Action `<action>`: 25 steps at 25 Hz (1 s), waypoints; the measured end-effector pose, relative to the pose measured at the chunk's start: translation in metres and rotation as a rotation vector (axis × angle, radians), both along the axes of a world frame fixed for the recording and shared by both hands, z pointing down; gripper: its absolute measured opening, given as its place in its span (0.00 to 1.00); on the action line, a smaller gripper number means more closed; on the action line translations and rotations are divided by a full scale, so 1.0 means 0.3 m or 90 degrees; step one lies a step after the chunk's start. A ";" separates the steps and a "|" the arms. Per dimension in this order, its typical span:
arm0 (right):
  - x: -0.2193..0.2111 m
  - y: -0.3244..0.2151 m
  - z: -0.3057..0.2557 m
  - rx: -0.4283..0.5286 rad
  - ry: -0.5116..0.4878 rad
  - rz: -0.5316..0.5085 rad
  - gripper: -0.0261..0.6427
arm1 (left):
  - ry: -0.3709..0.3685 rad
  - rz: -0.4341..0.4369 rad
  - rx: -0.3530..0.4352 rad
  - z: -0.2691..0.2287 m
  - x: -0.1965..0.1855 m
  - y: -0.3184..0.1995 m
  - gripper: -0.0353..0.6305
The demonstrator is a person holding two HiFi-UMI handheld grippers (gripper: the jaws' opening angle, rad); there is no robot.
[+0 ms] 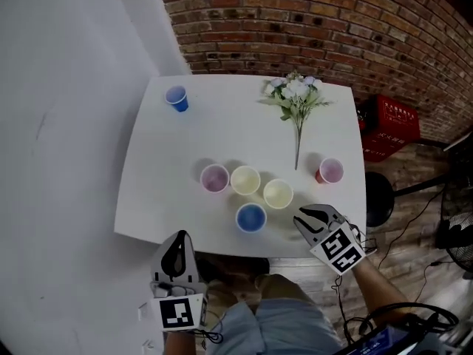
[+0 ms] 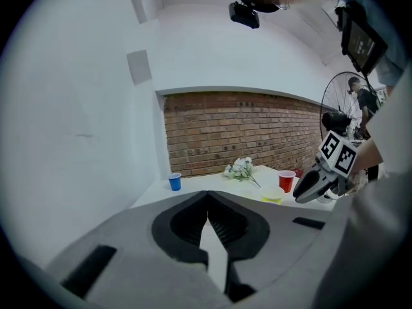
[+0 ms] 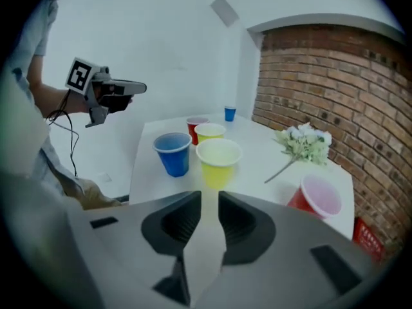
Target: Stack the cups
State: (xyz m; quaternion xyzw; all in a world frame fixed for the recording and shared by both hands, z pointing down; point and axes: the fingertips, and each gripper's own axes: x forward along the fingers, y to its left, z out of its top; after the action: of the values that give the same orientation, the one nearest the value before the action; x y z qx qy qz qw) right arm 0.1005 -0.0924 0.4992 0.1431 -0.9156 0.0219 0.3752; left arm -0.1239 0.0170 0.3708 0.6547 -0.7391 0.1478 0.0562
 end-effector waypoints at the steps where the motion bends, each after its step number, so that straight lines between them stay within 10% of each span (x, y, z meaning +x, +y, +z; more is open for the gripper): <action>1: -0.013 0.003 0.023 -0.009 -0.007 0.007 0.17 | -0.008 0.004 -0.003 0.000 0.001 -0.002 0.07; 25: -0.132 -0.133 0.110 -0.004 -0.033 0.065 0.14 | -0.016 0.008 -0.020 0.040 -0.019 -0.018 0.07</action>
State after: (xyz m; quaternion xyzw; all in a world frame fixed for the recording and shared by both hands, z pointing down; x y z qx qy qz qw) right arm 0.0609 -0.1324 0.5323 0.1879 -0.9163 0.0474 0.3504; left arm -0.1295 0.0115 0.3829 0.6562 -0.7335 0.1678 0.0561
